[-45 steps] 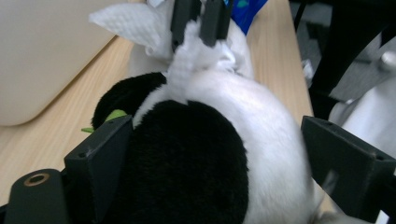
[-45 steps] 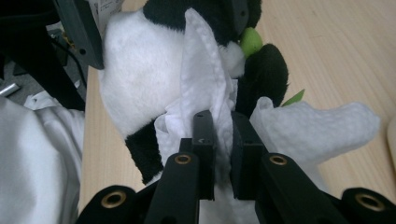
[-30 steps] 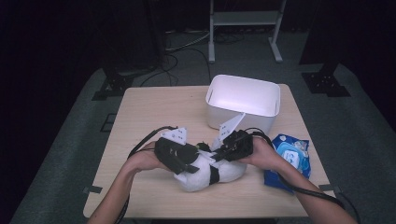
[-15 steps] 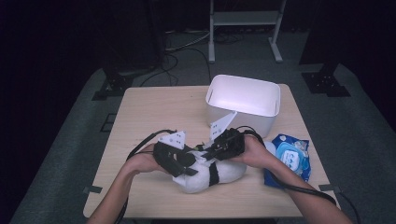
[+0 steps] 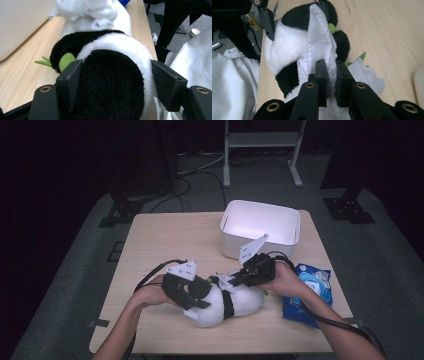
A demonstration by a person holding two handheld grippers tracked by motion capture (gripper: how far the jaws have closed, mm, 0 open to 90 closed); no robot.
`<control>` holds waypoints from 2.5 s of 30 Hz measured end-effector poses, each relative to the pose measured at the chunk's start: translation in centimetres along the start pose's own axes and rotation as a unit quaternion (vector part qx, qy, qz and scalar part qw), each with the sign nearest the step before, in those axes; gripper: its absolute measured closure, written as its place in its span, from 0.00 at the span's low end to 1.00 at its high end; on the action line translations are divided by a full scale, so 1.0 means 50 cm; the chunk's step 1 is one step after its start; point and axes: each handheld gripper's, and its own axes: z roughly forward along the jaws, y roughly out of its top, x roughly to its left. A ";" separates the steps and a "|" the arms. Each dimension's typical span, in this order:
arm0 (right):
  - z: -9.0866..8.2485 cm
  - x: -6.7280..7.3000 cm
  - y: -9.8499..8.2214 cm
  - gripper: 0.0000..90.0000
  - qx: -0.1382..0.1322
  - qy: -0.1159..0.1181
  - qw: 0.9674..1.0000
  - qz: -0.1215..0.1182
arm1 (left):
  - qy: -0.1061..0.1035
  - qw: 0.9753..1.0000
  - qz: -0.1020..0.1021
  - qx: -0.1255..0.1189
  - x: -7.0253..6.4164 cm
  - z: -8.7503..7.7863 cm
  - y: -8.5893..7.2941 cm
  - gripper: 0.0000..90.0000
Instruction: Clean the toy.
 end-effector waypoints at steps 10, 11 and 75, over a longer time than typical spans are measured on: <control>-0.035 -0.021 -0.031 0.91 -0.009 -0.018 0.999 0.027 | -0.001 1.000 0.009 -0.004 -0.001 -0.001 -0.003 0.33; -0.037 -0.021 -0.035 0.91 -0.009 -0.016 0.999 0.030 | -0.002 1.000 0.010 -0.004 -0.001 -0.001 -0.003 0.33; -0.012 -0.009 -0.038 0.90 -0.016 -0.007 0.999 0.038 | 0.038 0.997 0.055 0.036 0.006 0.025 0.039 0.42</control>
